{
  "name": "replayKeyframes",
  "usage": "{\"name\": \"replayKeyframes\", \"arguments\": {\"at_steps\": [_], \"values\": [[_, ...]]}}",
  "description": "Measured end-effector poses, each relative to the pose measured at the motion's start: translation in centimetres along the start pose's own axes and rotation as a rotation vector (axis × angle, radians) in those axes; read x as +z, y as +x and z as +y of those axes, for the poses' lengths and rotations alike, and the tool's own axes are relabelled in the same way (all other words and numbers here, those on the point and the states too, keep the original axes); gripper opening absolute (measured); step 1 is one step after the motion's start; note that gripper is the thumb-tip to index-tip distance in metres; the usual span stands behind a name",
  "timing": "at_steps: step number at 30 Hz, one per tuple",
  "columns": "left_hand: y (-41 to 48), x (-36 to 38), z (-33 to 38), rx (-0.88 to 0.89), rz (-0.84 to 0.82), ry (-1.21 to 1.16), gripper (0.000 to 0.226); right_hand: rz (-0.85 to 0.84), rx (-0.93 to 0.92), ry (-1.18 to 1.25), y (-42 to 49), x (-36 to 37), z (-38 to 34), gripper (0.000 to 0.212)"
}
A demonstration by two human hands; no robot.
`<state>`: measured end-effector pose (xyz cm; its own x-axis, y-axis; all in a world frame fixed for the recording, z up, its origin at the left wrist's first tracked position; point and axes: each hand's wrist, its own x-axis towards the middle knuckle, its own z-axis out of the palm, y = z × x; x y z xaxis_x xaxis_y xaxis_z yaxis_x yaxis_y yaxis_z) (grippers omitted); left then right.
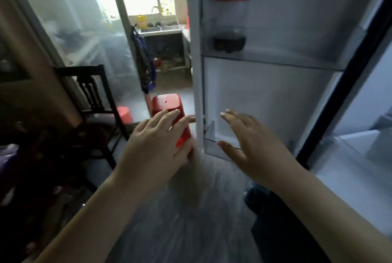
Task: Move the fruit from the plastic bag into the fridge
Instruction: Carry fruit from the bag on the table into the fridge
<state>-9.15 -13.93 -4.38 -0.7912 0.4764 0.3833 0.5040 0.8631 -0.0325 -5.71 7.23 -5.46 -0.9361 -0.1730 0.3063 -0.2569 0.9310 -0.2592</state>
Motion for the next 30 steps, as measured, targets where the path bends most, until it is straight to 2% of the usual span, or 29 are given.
{"name": "replayKeyframes", "arguments": {"at_steps": [11, 18, 30], "values": [[-12.2, -4.6, -17.9, -0.493, 0.061, 0.183, 0.059, -0.067, -0.469, 0.120, 11.3, 8.3, -19.7, 0.066], [-14.6, -2.1, -27.1, -0.686, 0.036, 0.208, 0.060, -0.151, -0.641, 0.195, 19.7, 14.8, -26.4, 0.065], [-12.7, 1.2, -43.5, -0.953, -0.022, 0.305, 0.057, -0.174, -0.859, 0.349, 38.5, 23.9, -35.5, 0.059]]}}
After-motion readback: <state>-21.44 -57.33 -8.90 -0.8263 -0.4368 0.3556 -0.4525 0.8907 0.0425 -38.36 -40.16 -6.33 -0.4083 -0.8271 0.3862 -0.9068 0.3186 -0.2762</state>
